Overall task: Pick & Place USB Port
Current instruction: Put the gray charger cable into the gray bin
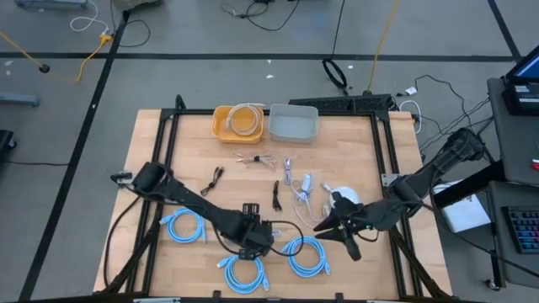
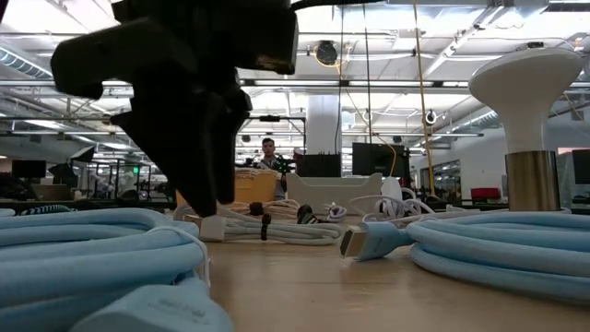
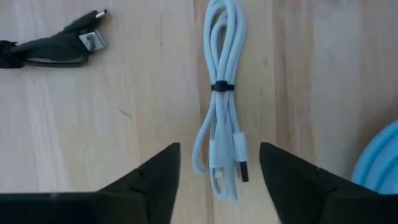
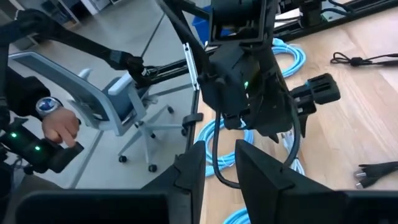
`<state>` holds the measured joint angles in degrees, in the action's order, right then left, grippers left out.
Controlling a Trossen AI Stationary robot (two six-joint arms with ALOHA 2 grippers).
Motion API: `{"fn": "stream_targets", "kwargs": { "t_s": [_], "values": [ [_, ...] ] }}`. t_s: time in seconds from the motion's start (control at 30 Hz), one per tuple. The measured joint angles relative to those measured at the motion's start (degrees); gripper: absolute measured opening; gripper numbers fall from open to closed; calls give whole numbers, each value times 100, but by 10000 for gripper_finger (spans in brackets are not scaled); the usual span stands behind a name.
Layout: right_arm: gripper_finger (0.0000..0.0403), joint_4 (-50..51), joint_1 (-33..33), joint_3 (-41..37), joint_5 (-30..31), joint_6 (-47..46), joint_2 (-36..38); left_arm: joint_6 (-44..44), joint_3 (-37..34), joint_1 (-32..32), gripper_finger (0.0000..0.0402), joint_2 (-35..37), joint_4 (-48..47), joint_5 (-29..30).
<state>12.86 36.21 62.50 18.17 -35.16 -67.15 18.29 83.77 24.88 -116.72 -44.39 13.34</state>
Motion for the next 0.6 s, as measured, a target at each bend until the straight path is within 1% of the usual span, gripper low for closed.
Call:
{"fn": "stream_targets", "kwargs": {
  "t_s": [0.23, 0.37, 0.47, 0.53, 0.6],
  "values": [
    [79, -20, 28, 0, -4, 117, 41, -148, 0, -209, 125, -21, 282, 14],
    [79, -61, 28, 0, -2, 133, 41, -230, -2, -334, 85, -21, 280, -79],
    [79, -58, 28, 0, -4, 127, 41, -283, -4, -389, 74, -21, 359, -205],
    [78, -58, 30, 0, -7, 90, 41, -260, -4, -402, 79, -21, 410, -332],
    [78, -58, 30, 0, -5, 74, 41, -176, -4, -400, 91, -21, 406, -443]
  ]
}}
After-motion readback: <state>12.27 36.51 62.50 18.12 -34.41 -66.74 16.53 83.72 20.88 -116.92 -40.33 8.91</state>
